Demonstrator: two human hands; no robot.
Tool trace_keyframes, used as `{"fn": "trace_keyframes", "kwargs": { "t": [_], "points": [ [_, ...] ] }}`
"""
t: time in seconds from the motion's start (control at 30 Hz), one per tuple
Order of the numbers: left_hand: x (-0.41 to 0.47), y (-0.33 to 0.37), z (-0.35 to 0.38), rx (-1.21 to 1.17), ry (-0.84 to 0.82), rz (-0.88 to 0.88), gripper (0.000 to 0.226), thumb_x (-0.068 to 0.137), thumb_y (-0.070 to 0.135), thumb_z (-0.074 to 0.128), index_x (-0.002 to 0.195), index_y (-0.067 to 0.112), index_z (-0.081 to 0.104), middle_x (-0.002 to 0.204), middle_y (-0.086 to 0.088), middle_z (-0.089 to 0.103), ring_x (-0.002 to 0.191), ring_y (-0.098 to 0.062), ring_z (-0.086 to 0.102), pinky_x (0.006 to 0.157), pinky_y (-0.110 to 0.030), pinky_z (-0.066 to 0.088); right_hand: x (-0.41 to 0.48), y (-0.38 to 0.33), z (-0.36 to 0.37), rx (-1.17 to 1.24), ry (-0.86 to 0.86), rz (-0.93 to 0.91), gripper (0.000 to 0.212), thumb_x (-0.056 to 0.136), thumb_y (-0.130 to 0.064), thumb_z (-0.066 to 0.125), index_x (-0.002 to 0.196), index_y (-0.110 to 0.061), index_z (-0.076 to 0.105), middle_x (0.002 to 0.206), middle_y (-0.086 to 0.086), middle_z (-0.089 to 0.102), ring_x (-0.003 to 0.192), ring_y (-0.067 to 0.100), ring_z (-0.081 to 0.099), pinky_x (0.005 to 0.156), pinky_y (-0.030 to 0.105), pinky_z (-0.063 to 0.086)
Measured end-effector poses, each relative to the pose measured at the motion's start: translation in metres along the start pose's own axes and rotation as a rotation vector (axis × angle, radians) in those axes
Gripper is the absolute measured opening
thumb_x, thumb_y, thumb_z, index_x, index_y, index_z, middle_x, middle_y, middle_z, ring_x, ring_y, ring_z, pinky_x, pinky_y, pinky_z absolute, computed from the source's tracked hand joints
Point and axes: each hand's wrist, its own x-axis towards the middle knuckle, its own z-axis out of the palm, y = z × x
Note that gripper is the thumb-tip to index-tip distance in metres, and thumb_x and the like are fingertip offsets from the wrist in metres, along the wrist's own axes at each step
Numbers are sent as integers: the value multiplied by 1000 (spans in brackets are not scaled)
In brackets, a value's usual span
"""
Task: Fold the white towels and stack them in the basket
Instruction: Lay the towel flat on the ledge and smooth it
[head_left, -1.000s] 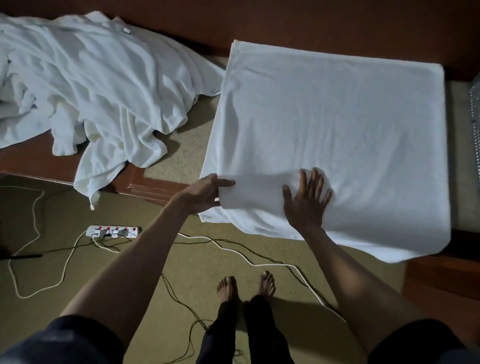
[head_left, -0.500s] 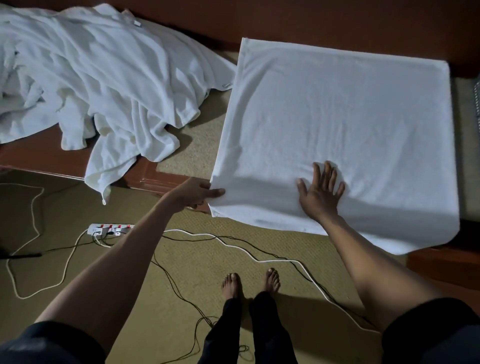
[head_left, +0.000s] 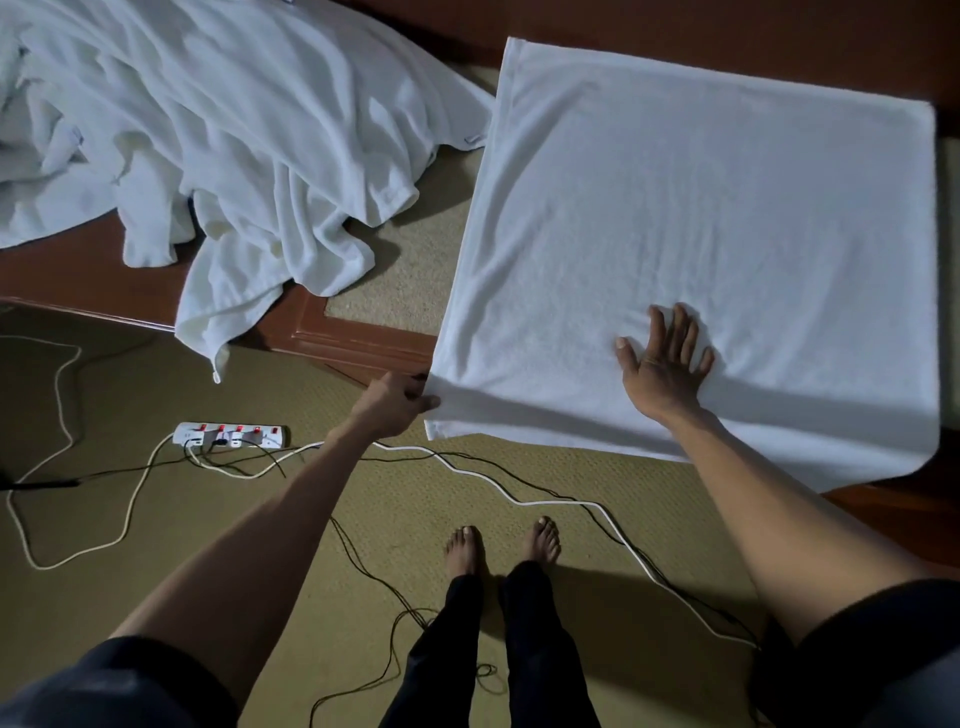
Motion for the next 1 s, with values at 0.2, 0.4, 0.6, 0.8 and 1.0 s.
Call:
{"fn": "trace_keyframes", "kwargs": {
  "t": [0.2, 0.4, 0.6, 0.8, 1.0],
  "points": [
    [-5, 8, -15, 127, -110, 55, 20, 92, 37, 72, 97, 20, 80, 107, -10, 76, 95, -33, 71, 80, -36, 58, 0, -3, -6, -6, -60, 14, 69, 105, -57, 22, 162, -27, -6, 167, 1, -24, 153, 18, -22, 120, 52, -13],
    [1, 51, -58, -194, 72, 87, 15, 95, 33, 72, 99, 20, 77, 76, 1, 75, 60, -11, 65, 56, -24, 52, 2, -6, -9, 0, -72, 30, 70, 105, -57, 27, 161, -26, -1, 167, 0, -22, 154, 19, -18, 122, 53, -10],
    [24, 102, -60, -217, 211, 50, 26, 99, 36, 63, 103, 13, 73, 87, -4, 73, 82, -24, 65, 71, -31, 47, 12, -8, -12, 48, 278, -6, 49, 95, -58, 35, 129, -23, 45, 145, 6, 31, 133, 28, 30, 107, 52, 26],
    [66, 132, -67, -389, 222, -149, 32, 92, 36, 71, 73, 11, 64, 81, -12, 71, 84, -32, 70, 78, -42, 59, 46, -22, -16, 112, 499, 49, 45, 93, -48, 38, 96, -9, 60, 112, 18, 51, 106, 38, 49, 91, 49, 38],
    [76, 140, -79, -213, 398, -182, 20, 92, 7, 54, 73, 3, 59, 79, -18, 63, 75, -31, 55, 63, -35, 41, 79, -20, -29, 124, 514, -108, 37, 94, -39, 41, 93, -8, 61, 108, 17, 53, 101, 40, 50, 87, 49, 41]
  ]
}}
